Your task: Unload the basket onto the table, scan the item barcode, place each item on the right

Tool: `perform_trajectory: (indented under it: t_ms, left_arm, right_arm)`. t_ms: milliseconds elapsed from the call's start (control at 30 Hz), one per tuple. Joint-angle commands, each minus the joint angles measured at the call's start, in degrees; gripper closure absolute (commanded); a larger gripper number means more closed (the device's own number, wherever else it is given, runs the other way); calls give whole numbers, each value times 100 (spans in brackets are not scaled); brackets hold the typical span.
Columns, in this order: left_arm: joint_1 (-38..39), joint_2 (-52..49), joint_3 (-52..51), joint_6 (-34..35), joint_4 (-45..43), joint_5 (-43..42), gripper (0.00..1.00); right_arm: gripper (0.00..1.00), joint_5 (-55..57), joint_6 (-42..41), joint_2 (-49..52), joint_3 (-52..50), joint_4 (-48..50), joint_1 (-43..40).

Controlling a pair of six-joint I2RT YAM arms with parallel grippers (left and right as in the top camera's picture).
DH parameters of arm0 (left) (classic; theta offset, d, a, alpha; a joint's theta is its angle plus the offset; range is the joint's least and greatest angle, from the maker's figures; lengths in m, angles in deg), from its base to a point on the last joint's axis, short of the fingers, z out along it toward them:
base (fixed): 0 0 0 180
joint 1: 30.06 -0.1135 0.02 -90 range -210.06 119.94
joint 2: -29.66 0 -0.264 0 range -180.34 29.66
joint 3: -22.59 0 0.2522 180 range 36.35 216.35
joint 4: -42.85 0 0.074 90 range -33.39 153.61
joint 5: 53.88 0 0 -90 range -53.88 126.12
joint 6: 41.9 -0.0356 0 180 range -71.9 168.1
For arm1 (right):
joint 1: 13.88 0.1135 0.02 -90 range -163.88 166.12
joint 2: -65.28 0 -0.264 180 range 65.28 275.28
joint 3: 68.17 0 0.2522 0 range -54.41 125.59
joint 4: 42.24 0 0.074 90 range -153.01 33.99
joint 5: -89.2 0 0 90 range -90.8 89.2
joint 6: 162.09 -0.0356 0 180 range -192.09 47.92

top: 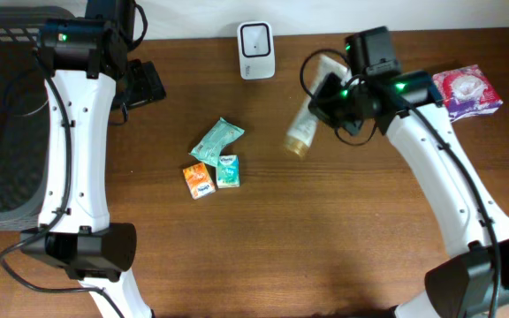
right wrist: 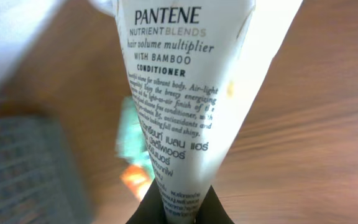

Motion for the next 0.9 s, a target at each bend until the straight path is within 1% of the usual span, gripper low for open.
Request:
perform_trajectory:
  t_ms: [0,33,100,200,233,300,333,367,400,433,500,567,600,667,700,733,767,800,867]
  left_arm:
    - [28,155,63,7,9,61,1]
    - [28,155,63,7,7,63,1]
    - [28,155,63,7,7,63,1]
    - [28,155,63,7,7,63,1]
    - [28,155,63,7,7,63,1]
    - [28,155,63,7,9,61,1]
    - [28,155,63,7,7,61,1]
    - [28,155,63,7,7,63,1]
    - [28,155,63,7,7,63,1]
    - [28,155,63,7,7,63,1]
    - [28,155,63,7,7,61,1]
    - [28,157,63,7,7,61,1]
    - [28,155,63,7,7,63,1]
    - [28,155,63,7,7,61,1]
    - [28,155,63,7,7,63,1]
    - [28,155,63,7,7,61,1]
    - [28,155,63,9,7,63,1]
    - [28,155,63,7,9,61,1]
    - [28,155,63,7,7,63,1]
  right_arm:
    - [96,2415,20,190,96,-479,516]
    - [96,2623,20,415,96,-680,671]
    - [96,2719,20,1222,96,-922,907]
    - [96,2559,22,2142,96,-1093,942]
    - [95,2503,52,2249,96,-1115,938]
    - [57,2437,415,2205,129,-1115,935]
    - [28,2428,660,2087,258,-1193,933]
    - [19,2413,743,2024,380,-1283,933]
    - [4,2413,767,1965,632,-1499,931]
    - [1,2417,1047,1950,1016,-1753,931]
    - [1,2479,1582,1950,1635,-1961,850]
    - [1,2428,1635,1950,1762,-1950,533]
    - [1,2157,1644,1963,1757,-2044,59]
    - [1,966,2682,1985,1749,-2050,-601]
    - [1,0,3657,2000,1694,-2063,-966]
    - [1,-647,4415,2000,1569,-2076,-1233]
    - [2,-955,4951,2002,1412,-2074,-1414]
    - [1,-1062,4944,2002,1200,-2035,-1550]
    - [1,-1388,4931,2004,850,-1982,-1567]
